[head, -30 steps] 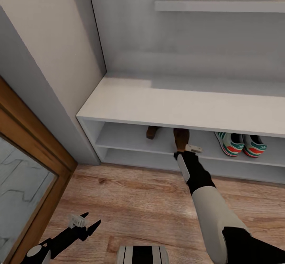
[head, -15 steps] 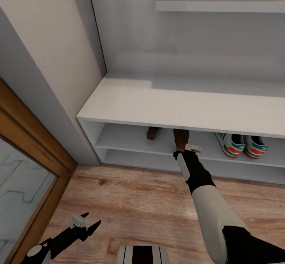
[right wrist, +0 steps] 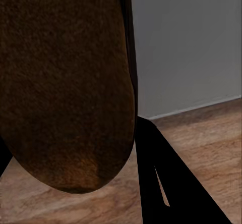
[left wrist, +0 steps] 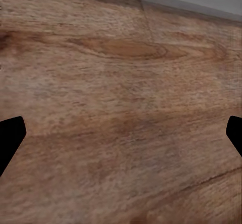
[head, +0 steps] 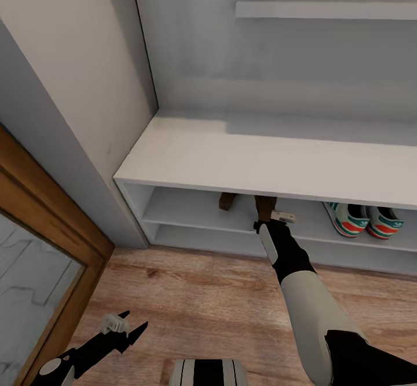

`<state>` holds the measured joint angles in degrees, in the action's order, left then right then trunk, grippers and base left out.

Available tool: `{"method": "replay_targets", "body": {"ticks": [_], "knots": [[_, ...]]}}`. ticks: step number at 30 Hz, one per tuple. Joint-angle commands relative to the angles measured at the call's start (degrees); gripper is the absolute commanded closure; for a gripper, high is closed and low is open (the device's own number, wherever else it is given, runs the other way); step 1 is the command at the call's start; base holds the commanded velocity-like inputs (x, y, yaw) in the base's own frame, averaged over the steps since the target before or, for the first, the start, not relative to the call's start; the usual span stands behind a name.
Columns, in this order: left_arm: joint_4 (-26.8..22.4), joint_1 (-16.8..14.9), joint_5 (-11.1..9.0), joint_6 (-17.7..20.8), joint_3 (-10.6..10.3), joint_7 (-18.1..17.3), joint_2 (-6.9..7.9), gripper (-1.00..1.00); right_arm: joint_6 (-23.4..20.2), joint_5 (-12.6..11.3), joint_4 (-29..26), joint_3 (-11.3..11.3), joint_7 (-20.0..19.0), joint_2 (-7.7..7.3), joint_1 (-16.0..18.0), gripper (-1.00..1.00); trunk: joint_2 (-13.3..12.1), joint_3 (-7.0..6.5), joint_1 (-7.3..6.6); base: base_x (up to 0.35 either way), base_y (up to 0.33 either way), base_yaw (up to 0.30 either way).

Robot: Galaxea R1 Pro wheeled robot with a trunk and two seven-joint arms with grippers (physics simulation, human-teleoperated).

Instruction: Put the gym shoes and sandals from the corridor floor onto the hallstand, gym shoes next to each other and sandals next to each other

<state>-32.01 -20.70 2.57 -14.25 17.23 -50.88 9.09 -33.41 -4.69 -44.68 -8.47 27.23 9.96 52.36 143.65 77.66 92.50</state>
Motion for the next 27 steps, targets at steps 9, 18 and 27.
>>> {"method": "replay_targets", "body": {"ticks": [9, 18, 27], "knots": [[0.0, 0.0, 0.3, -0.2, 0.3, -0.3, -0.02, -1.0, -0.1, -0.7, -0.1, -0.1, 0.7, 0.04, 0.0, 1.0, 0.0, 0.04, 0.0, 0.113, 0.055, 0.0], [0.1, 0.0, 0.3, -0.2, 0.3, -0.3, -0.03, -1.0, -0.1, -0.7, -0.4, -0.1, 0.7, 0.04, 0.0, 1.0, 0.0, 0.04, 0.0, 0.1, 0.001, 0.0], [0.2, 0.0, 0.3, -0.2, 0.3, -0.3, -0.04, -1.0, -0.1, -0.7, -0.4, -0.1, 0.7, 0.04, 0.0, 1.0, 0.0, 0.04, 0.0, 0.028, 0.0, 0.0]]}}
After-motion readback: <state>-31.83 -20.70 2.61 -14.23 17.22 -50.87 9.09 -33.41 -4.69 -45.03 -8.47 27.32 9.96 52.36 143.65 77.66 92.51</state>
